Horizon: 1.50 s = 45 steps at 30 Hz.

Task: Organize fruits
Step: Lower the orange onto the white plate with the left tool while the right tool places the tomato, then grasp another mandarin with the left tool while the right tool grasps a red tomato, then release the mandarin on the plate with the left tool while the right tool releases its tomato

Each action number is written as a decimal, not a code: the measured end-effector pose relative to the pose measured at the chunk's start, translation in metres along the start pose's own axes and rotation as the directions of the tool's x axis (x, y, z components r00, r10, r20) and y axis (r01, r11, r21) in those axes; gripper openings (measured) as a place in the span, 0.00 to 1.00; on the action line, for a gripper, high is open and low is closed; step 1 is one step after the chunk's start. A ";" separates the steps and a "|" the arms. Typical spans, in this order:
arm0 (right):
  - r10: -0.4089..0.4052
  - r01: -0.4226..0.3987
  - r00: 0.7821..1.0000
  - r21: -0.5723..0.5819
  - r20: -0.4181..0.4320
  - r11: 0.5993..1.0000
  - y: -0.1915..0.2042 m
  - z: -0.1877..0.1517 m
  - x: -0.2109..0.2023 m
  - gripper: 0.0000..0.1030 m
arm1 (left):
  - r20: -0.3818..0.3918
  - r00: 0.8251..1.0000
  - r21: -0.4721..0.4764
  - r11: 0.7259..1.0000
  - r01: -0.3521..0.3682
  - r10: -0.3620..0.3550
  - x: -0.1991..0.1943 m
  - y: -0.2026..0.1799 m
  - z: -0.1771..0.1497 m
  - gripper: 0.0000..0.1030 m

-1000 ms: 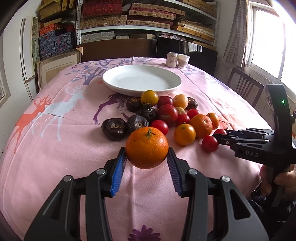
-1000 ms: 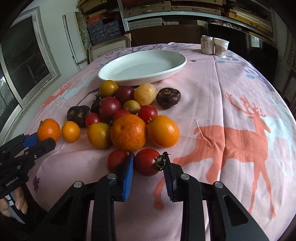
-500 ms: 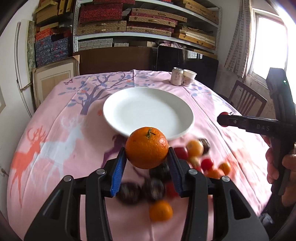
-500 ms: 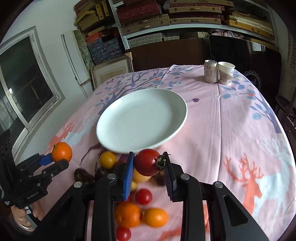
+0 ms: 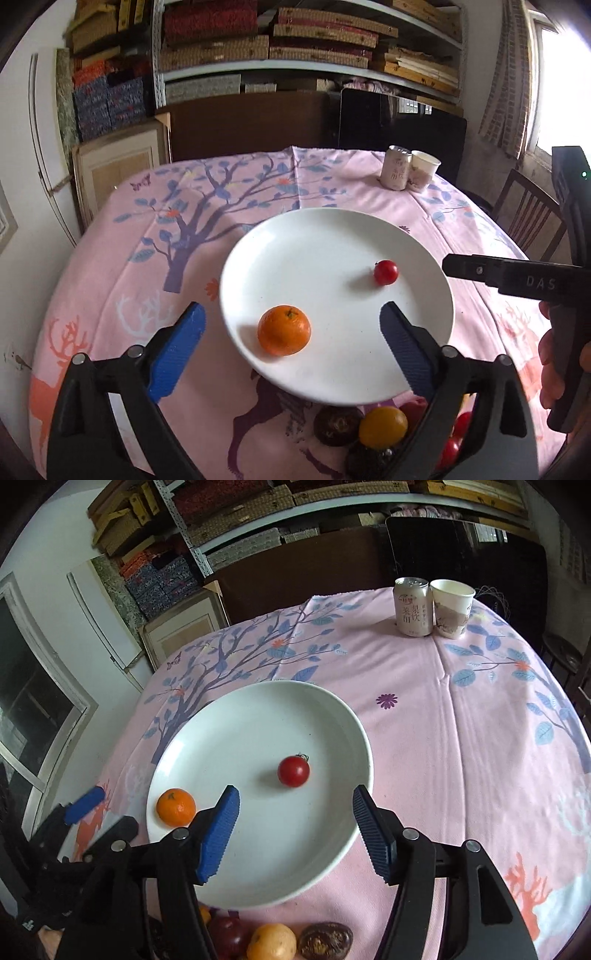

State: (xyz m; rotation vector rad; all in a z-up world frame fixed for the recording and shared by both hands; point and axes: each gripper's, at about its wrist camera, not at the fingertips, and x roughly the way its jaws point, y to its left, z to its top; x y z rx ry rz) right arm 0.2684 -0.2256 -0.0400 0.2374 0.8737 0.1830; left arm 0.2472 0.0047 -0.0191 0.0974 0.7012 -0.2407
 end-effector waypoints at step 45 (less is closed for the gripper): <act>0.001 -0.038 0.994 -0.343 -0.108 0.938 0.049 -0.203 -0.066 0.26 | -0.119 0.985 0.024 0.992 0.125 -0.121 -0.094 -0.022 -0.161 0.33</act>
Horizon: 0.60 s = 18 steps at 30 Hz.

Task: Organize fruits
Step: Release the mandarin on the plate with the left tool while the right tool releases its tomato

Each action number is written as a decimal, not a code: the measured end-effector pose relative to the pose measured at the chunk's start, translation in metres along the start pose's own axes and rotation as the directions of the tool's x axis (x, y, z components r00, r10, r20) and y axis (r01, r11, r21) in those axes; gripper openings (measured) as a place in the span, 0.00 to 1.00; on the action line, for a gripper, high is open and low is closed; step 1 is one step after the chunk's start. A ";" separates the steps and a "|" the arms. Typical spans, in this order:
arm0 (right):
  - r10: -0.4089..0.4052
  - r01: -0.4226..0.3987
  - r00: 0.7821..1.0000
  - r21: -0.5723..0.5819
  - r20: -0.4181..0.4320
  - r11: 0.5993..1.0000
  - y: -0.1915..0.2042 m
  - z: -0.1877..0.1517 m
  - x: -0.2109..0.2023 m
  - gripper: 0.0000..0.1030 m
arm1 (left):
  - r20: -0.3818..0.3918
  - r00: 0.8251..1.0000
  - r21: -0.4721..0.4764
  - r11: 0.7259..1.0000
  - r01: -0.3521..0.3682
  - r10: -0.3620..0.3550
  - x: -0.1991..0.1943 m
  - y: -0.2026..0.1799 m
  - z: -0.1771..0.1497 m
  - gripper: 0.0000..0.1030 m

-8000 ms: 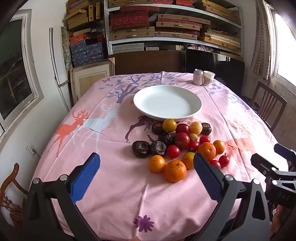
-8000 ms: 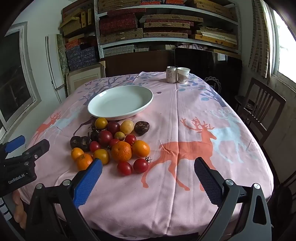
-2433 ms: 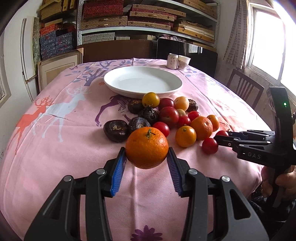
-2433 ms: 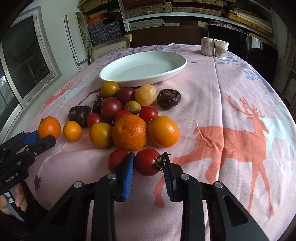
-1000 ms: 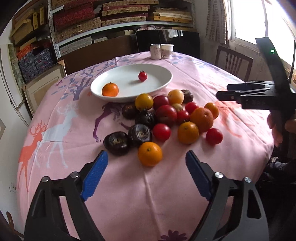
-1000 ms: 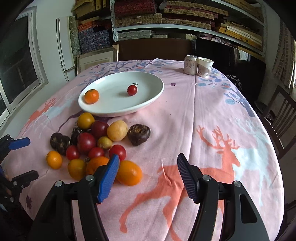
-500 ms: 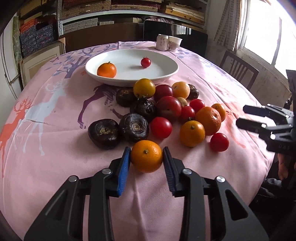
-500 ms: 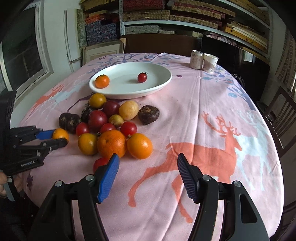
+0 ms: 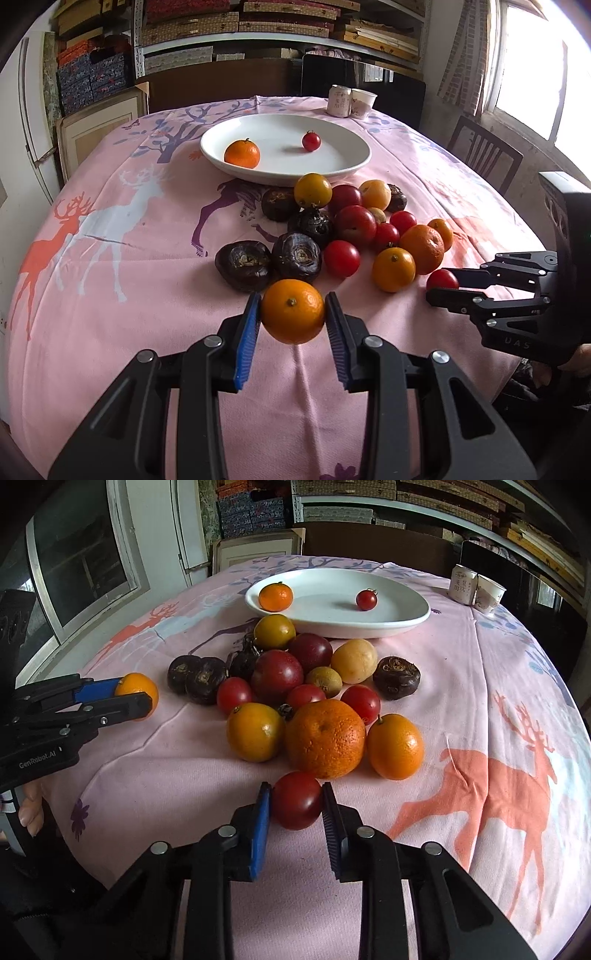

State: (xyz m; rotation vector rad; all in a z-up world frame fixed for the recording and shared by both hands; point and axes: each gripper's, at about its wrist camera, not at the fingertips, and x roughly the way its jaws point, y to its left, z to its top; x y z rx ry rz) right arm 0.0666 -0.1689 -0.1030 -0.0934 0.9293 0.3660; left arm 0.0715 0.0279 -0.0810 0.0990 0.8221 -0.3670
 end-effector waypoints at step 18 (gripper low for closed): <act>0.026 -0.054 0.992 0.230 0.122 0.972 -0.105 0.170 0.030 0.27 | 0.105 0.994 0.061 0.998 0.032 -0.039 0.071 0.003 0.166 0.34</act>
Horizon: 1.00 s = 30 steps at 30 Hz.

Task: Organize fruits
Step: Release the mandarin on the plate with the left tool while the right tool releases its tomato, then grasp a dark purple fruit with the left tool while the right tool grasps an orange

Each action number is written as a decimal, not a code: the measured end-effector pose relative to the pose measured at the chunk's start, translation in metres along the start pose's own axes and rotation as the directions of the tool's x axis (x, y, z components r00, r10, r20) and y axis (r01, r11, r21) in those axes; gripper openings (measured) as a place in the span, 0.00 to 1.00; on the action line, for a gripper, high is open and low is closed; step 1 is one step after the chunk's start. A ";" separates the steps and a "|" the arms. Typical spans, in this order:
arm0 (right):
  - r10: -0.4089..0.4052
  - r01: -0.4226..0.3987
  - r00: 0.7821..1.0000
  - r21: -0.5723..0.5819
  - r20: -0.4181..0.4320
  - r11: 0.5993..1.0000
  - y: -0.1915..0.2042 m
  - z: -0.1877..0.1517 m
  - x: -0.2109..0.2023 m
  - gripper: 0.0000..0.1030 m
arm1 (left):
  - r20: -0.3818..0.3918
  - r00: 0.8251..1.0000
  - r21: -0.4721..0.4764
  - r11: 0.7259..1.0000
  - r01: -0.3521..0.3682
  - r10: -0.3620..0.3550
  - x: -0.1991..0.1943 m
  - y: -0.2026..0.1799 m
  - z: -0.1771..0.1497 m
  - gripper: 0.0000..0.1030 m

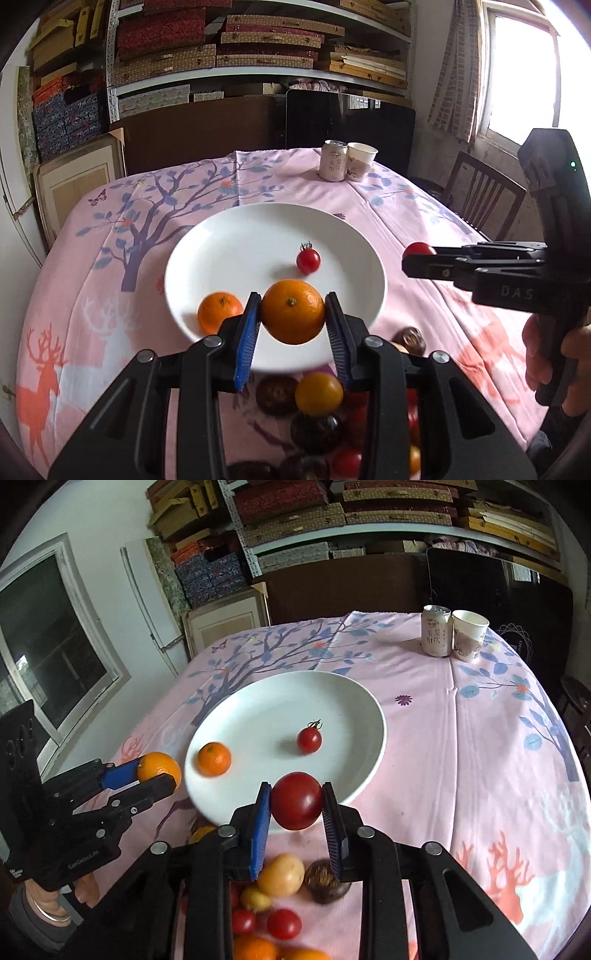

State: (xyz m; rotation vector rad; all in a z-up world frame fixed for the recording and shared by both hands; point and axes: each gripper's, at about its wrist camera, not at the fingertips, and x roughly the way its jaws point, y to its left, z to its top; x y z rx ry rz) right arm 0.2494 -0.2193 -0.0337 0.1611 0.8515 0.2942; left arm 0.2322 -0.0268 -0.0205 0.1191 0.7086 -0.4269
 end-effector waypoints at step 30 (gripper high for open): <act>-0.074 0.074 0.997 -0.069 0.001 0.995 0.021 -0.143 -0.061 0.61 | -0.128 0.980 0.032 0.989 -0.148 0.151 -0.069 0.014 -0.147 0.83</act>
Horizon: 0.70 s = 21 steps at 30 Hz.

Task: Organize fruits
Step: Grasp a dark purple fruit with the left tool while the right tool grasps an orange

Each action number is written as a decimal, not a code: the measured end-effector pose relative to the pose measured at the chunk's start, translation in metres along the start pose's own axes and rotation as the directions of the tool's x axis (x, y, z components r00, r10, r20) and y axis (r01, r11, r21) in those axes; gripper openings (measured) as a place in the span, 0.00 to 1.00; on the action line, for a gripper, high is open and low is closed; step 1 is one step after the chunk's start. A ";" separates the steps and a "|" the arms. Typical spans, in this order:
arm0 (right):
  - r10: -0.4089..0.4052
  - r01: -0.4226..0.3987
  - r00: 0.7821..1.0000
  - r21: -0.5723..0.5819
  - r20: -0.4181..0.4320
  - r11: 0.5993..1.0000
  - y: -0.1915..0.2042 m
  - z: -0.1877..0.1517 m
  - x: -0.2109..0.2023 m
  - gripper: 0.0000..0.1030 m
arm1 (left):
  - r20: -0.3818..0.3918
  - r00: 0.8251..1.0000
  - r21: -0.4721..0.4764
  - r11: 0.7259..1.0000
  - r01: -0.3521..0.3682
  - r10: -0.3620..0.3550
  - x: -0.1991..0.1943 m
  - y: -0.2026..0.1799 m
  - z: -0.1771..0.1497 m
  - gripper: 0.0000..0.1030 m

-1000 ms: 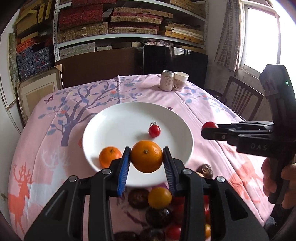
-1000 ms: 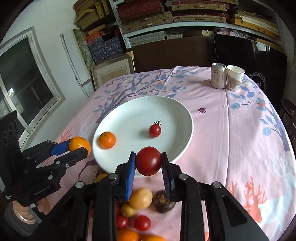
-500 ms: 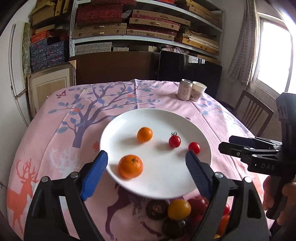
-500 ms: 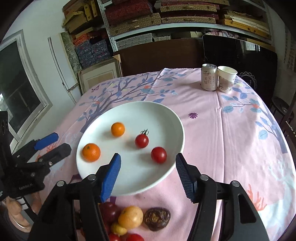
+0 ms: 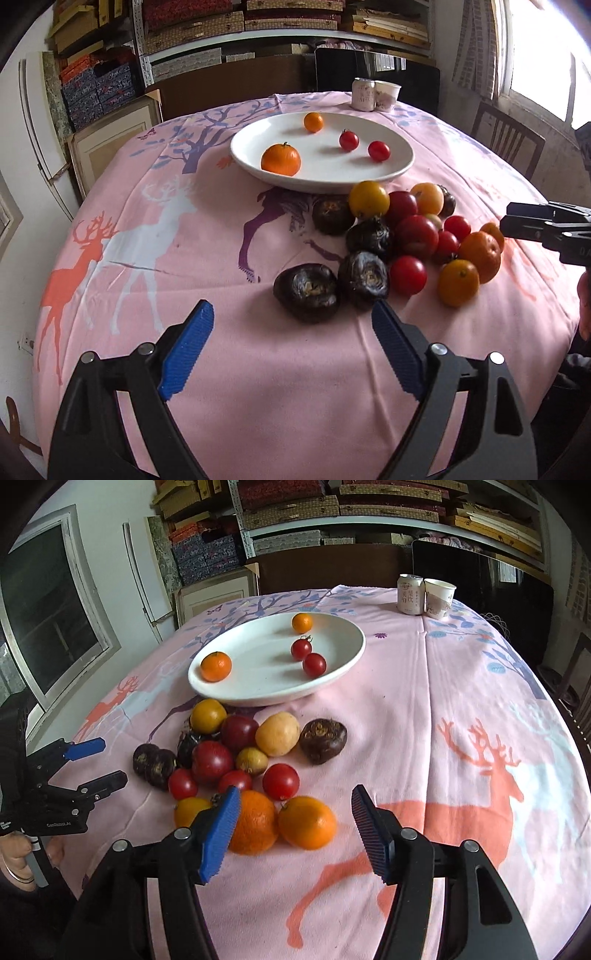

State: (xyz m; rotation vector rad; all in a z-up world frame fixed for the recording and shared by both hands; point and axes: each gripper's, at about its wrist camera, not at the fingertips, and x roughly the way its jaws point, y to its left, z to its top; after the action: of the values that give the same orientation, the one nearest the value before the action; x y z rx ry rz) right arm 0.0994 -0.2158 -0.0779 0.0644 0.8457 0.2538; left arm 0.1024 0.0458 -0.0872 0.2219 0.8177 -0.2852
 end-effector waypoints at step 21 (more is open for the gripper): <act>-0.045 0.044 0.999 -0.106 -0.012 0.993 0.020 -0.017 -0.005 0.53 | -0.034 0.999 -0.054 0.998 0.032 -0.034 0.021 0.005 0.010 0.45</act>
State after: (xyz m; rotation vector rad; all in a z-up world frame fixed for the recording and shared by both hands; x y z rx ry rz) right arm 0.0799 -0.1987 -0.0825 -0.0556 0.8454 0.2571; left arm 0.1242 0.0436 -0.0956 0.1632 0.8627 -0.2910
